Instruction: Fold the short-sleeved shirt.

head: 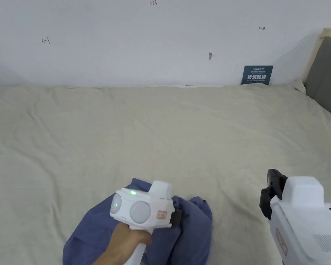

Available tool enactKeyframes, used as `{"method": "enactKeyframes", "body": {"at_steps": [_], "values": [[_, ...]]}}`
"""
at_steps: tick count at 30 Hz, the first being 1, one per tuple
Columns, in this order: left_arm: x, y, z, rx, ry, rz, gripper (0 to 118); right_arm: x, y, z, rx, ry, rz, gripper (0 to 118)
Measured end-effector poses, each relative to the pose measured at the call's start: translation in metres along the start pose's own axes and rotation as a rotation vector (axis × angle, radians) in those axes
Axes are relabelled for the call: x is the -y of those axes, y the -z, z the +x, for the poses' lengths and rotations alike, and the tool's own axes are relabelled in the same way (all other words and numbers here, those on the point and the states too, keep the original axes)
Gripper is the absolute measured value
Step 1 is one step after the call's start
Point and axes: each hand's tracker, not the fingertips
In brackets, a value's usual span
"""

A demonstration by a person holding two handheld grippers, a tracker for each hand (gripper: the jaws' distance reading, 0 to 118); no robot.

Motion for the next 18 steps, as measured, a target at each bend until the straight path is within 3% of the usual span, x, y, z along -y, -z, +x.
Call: {"method": "enactKeyframes", "body": {"at_steps": [2, 7, 9, 12, 13, 18], "values": [[0.015, 0.019, -0.004, -0.08, 0.03, -0.062, 4, 0.002, 0.002, -0.001, -0.005, -0.002, -0.007, 1], [0.032, 0.038, -0.017, -0.093, -0.07, -0.116, 8, 0.004, 0.003, -0.004, -0.012, -0.006, -0.02, 1], [0.031, 0.029, -0.014, -0.098, -0.076, -0.086, 28, 0.004, 0.002, -0.004, -0.01, -0.011, -0.022, 1], [0.024, 0.01, -0.011, -0.126, -0.096, -0.029, 108, 0.001, -0.002, -0.004, -0.004, -0.012, -0.015, 1], [0.022, 0.002, -0.01, -0.144, -0.112, 0.003, 118, 0.0, -0.003, -0.005, -0.003, -0.012, -0.013, 1], [0.001, -0.069, -0.008, -0.171, -0.084, 0.225, 112, -0.012, -0.011, -0.009, 0.001, -0.007, 0.019, 1]]}}
